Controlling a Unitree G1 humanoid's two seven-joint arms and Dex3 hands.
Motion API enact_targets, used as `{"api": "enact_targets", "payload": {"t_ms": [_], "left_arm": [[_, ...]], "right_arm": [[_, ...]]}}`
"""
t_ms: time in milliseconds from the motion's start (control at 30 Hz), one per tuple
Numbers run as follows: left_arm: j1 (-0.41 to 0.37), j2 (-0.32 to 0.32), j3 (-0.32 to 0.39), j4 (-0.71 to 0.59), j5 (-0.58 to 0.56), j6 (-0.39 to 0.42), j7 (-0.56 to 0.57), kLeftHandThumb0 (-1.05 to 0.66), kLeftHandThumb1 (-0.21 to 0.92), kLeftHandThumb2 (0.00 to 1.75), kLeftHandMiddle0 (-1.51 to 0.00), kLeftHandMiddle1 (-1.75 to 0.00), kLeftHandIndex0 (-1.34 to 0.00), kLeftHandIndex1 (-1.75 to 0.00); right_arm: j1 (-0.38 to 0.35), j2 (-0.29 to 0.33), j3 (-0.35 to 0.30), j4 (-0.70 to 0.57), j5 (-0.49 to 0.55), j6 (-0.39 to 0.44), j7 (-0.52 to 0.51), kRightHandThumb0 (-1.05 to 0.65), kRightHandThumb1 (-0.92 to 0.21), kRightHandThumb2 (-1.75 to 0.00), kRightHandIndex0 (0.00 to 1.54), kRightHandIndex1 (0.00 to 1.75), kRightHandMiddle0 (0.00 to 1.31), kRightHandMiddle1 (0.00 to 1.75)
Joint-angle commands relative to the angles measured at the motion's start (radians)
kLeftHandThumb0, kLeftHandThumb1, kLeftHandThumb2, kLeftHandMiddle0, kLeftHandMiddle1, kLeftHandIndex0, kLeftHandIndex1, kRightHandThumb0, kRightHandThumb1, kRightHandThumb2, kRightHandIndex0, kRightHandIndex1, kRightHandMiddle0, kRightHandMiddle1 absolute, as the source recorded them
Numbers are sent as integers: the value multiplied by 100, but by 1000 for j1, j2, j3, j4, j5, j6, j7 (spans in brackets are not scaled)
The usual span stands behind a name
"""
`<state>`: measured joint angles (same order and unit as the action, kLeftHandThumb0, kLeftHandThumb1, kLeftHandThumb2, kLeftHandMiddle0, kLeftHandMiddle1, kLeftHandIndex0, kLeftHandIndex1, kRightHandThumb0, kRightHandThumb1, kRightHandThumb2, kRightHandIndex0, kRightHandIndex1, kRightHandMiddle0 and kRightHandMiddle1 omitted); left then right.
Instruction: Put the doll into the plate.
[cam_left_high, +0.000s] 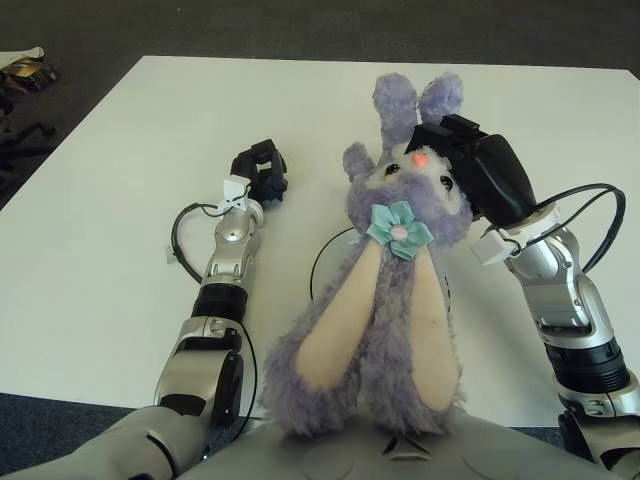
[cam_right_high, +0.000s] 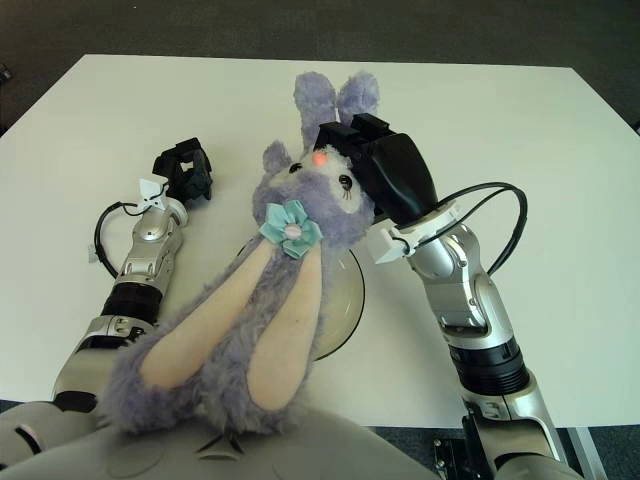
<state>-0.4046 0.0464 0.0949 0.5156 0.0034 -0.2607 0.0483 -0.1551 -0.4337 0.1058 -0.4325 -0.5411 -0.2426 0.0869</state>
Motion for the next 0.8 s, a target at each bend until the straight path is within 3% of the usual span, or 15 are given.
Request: {"api": "enact_targets", "payload": {"t_ms": [0,167,567,767], "left_arm": [[25,2,6,29,-6,27,2,-53,71,94,-135,-175,-112,-175],[25,3,6,29,-5,28,5,-53,71,95,-136,-175,-112,-175],[25,4,3,29,4,30,14,-53,71,95,-134,-175,-110,-175],[29,6,-1,25,9,27,13,-53,71,95,-134,-175,-111,-175]], "right_arm": [[8,4,-6,-22,19,-25,10,54,-13,-154,76,175,98,175],[17,0,-7,-30,26,-45,21,54,-13,-154,76,175,97,175],[92,-27,2,-122,136,2,191,54,-14,-153,75,175,94,175],[96,-32,7,-112,175,-44,214,54,-15,-152,75,175,94,175]]}}
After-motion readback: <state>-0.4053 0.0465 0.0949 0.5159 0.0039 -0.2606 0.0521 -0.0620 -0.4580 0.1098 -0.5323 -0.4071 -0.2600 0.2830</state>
